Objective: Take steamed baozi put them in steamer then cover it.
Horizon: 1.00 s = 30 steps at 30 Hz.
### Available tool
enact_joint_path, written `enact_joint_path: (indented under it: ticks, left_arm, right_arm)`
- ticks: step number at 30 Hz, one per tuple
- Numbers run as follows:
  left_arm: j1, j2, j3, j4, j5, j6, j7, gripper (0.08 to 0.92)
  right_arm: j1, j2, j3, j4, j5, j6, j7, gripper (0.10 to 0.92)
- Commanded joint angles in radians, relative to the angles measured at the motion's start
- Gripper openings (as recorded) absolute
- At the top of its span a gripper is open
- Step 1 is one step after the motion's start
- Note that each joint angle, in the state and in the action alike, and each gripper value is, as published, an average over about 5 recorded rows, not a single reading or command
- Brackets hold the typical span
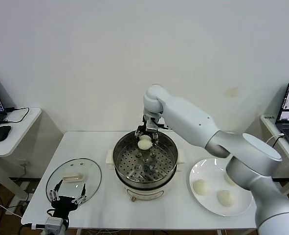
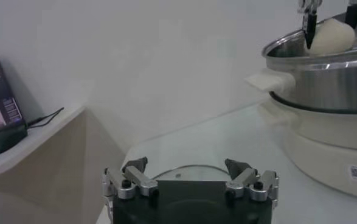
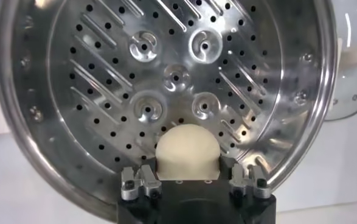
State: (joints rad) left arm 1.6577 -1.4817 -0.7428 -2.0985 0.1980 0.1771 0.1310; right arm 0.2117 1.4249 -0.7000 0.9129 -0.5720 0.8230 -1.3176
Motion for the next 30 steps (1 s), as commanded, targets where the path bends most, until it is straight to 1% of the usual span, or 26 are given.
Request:
enact_joint_path:
  ticks: [1,8,11,16,19,22,24,30]
  left_arm:
    - [-0.002,-0.001,0.001,0.003,-0.001,-0.001,-0.001,0.823]
    - [-0.004,-0.001,0.003,0.011,0.0,-0.002,-0.002,0.823]
    - [-0.006,-0.001,0.003,0.014,0.0,-0.002,-0.002,0.823]
    - [-0.007,-0.002,0.005,0.015,0.0,-0.002,-0.002,0.823]
    - [-0.007,-0.002,0.006,0.014,0.001,-0.001,-0.001,0.823]
    - [-0.005,-0.003,0.006,0.009,0.002,-0.001,-0.001,0.823]
    - [-0.003,-0.004,0.007,0.003,0.003,0.0,0.001,0.823]
    - [0.002,-0.001,0.01,-0.017,0.003,0.004,0.006,0.823]
  right_arm:
    - [-0.013,0.021,0.004,-0.028,-0.041,0.005,0.028,0.619]
    - [-0.019,0.04,0.004,-0.056,-0.043,0.0,0.054,0.622]
    - [-0.019,0.043,0.005,-0.065,-0.044,-0.005,0.057,0.664]
    - [-0.019,0.039,0.01,-0.07,-0.042,-0.01,0.065,0.79]
    - [-0.015,0.028,0.014,-0.059,-0.022,-0.03,0.062,0.818]
    - [0.001,0.001,0.015,-0.016,0.032,-0.088,0.029,0.822]
    - [0.022,-0.031,0.013,0.036,0.098,-0.154,-0.001,0.823]
    - [0.113,-0.191,-0.006,0.247,0.344,-0.427,-0.051,0.823]
